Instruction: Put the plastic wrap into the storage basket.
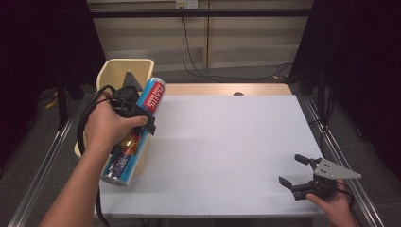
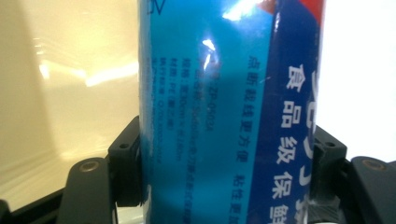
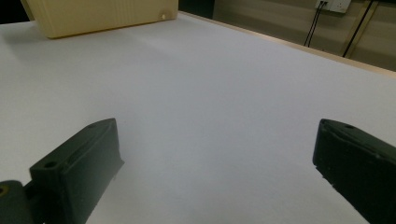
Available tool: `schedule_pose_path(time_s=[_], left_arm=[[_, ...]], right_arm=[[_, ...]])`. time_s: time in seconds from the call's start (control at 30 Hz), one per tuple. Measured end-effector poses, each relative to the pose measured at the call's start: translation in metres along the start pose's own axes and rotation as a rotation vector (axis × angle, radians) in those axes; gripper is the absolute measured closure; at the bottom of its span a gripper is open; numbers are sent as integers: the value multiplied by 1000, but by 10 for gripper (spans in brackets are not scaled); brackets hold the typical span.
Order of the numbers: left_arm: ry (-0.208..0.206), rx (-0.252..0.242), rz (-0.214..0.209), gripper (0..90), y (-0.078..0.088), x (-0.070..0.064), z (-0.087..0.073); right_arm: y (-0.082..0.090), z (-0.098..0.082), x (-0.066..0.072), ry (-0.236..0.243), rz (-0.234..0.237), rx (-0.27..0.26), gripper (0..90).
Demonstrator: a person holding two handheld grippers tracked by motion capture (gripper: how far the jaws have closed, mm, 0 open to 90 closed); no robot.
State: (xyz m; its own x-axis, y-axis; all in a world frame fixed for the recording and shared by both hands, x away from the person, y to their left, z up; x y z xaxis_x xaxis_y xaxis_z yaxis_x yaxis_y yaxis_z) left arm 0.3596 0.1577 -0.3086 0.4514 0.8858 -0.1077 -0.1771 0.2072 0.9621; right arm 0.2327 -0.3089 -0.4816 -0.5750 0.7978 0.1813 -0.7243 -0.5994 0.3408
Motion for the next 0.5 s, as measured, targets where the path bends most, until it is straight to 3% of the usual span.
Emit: schedule_pose_path(time_s=[0.33,0.37,0.5], left_arm=[[55,-13,23,320,4,34,-9],[61,-4,20,320,3,42,-11],[74,-5,38,320,0,49,-13]], right_arm=[[0,-1,1,-2,0,2,4],[-1,-1,0,-2,0,0,3],[-1,-1,0,-1,3,3,3]])
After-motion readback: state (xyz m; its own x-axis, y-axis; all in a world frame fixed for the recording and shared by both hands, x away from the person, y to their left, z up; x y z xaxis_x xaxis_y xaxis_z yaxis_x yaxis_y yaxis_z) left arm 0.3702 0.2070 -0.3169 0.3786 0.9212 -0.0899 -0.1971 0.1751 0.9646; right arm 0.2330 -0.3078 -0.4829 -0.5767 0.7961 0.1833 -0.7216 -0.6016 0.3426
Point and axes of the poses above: each handheld gripper's, and its own axes: y roughly backward along the jaws, z roughly out of its top, x roughly to its left, the point moved 5 cm from there along -y, roughly forward along the jaws, and after that the axes turned 12 degrees about -y, right-handed, at the moved point
